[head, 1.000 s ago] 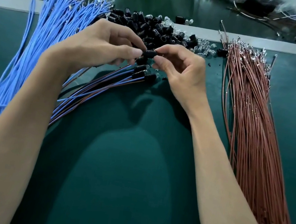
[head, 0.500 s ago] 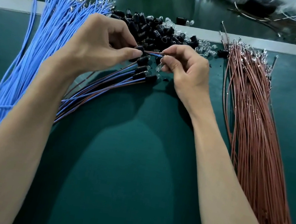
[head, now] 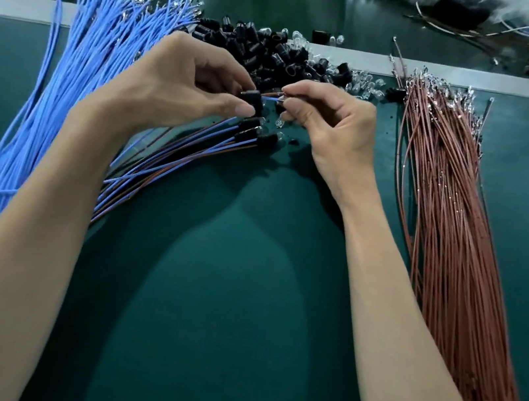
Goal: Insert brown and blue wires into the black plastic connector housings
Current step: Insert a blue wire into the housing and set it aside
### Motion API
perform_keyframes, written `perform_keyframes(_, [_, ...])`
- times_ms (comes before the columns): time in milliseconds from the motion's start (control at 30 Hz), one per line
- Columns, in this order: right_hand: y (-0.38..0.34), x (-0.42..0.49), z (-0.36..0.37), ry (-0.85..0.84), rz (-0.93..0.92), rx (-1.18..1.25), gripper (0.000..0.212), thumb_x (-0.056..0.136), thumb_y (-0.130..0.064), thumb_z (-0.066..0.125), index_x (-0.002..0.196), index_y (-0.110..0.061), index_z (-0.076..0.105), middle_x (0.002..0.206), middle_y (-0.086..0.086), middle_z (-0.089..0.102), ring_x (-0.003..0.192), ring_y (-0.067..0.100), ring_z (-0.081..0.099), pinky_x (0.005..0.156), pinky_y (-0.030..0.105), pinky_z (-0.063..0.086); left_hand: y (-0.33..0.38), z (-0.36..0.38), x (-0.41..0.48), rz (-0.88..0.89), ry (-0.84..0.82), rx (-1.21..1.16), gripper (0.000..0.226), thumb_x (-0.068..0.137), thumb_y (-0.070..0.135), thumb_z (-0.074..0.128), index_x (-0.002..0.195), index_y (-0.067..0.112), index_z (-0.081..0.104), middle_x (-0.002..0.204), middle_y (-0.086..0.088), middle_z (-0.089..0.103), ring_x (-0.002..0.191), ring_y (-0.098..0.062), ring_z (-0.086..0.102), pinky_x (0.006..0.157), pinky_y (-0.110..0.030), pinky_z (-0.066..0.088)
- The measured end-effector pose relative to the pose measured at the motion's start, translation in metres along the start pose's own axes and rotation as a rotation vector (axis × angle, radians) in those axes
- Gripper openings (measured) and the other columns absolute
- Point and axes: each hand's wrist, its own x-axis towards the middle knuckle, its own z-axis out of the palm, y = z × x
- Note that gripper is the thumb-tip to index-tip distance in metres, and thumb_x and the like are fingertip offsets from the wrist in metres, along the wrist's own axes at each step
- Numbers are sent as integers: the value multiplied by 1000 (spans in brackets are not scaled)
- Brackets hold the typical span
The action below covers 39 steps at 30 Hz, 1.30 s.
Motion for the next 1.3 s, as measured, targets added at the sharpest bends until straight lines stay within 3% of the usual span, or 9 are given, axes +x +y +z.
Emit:
perform_keyframes(167, [0,1,0,-9,-4,-1,17,85,1,66,95,-13,68,79,-5,67,68,6,65,75,23,54,3,-8,-2,-64,-57,-30,16,88,14,62,95,2,69,68,-5,66,56,-4,62,61,-13,53])
perform_keyframes(267, [-1,1,0,-8,-9,9,21,84,4,65,96,-13,67,79,-7,67,66,6,65,72,20,53,1,-13,-3,-124,-92,-17,23,93,21,57,88,3,71,57,5,63,53,-6,56,56,-16,48])
perform_keyframes(433, [-1,1,0,4,-5,39,23,84,6,65,96,-14,68,79,-7,67,66,5,65,71,17,53,3,-9,-3,-134,-126,-80,22,93,27,57,87,10,70,65,0,60,51,-4,47,50,-15,37])
perform_keyframes(600, [-1,0,1,-9,-3,40,23,84,6,65,94,-14,68,79,-6,67,67,6,65,71,19,53,3,-2,-2,-174,-159,-157,34,96,29,49,70,13,65,53,6,52,49,-4,44,47,-10,34])
perform_keyframes(800, [0,1,0,6,-6,20,23,83,5,65,90,-16,69,77,-8,68,65,7,67,70,20,54,1,2,2,-176,-158,-190,37,81,46,56,75,12,68,55,5,50,54,-9,40,47,-12,32])
perform_keyframes(1033, [1,1,4,-27,37,113,31,80,11,65,87,-18,71,72,-13,71,67,5,68,69,18,55,3,16,5,-168,-131,-115,32,94,35,54,71,16,65,49,11,48,51,-8,38,50,-20,31])
perform_keyframes(1200, [0,0,4,-62,81,194,32,80,13,66,104,-8,67,70,-11,72,66,7,70,66,15,53,2,20,5,-134,-108,-105,35,97,32,50,67,18,61,50,6,42,51,-12,33,49,-25,25])
perform_keyframes(1300, [-2,-2,2,-158,76,155,39,79,3,71,116,-9,63,78,-4,72,74,9,69,74,19,55,1,16,2,-128,-141,-164,38,93,42,52,65,18,61,54,-5,38,53,-17,28,50,-29,20])
